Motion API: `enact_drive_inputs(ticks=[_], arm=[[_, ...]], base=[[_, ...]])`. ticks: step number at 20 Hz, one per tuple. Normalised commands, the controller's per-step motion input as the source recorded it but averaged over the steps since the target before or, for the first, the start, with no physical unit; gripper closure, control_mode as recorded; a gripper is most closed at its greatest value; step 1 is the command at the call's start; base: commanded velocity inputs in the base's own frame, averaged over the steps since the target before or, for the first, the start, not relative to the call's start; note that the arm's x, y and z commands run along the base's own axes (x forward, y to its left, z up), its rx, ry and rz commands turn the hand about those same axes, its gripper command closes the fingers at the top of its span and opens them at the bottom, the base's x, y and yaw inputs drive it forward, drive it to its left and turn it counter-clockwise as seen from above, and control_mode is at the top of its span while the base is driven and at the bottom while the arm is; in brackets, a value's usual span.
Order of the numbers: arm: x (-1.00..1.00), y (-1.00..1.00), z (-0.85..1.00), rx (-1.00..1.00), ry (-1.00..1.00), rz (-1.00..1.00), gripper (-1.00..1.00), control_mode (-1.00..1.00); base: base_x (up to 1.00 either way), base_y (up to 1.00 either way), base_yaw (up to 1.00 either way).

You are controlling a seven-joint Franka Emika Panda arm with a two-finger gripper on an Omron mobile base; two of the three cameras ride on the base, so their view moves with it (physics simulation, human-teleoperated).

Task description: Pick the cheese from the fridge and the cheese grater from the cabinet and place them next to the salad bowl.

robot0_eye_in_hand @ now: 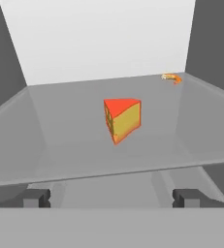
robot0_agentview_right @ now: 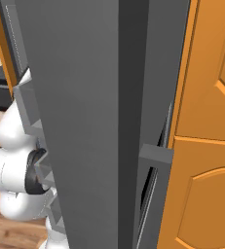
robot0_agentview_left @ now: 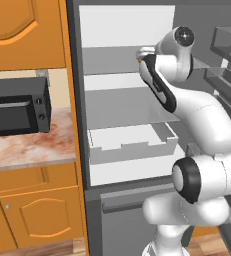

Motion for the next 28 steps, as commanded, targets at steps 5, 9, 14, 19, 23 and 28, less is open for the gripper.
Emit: enact_drive_inputs(ticks=[5, 9, 14, 19, 23, 28], arm=[[0.35, -0.03, -0.01, 0.0, 0.0, 0.0, -1.0, -1.0], [0.33, -0.08, -0.01, 0.0, 0.0, 0.0, -1.0, -1.0], [0.34, -0.08, -0.05, 0.0, 0.0, 0.0, -1.0, -1.0], [0.42, -0.04, -0.06, 0.0, 0.0, 0.0, -1.0, -1.0], [0.4, -0.04, -0.08, 0.0, 0.0, 0.0, -1.0, -1.0], [0.36, -0.04, -0.06, 0.0, 0.0, 0.0, -1.0, -1.0]], base=[[0.0, 0.0, 0.0], [0.0, 0.0, 0.0], [0.0, 0.0, 0.0], [0.0, 0.0, 0.0], [0.0, 0.0, 0.0], [0.0, 0.0, 0.0]])
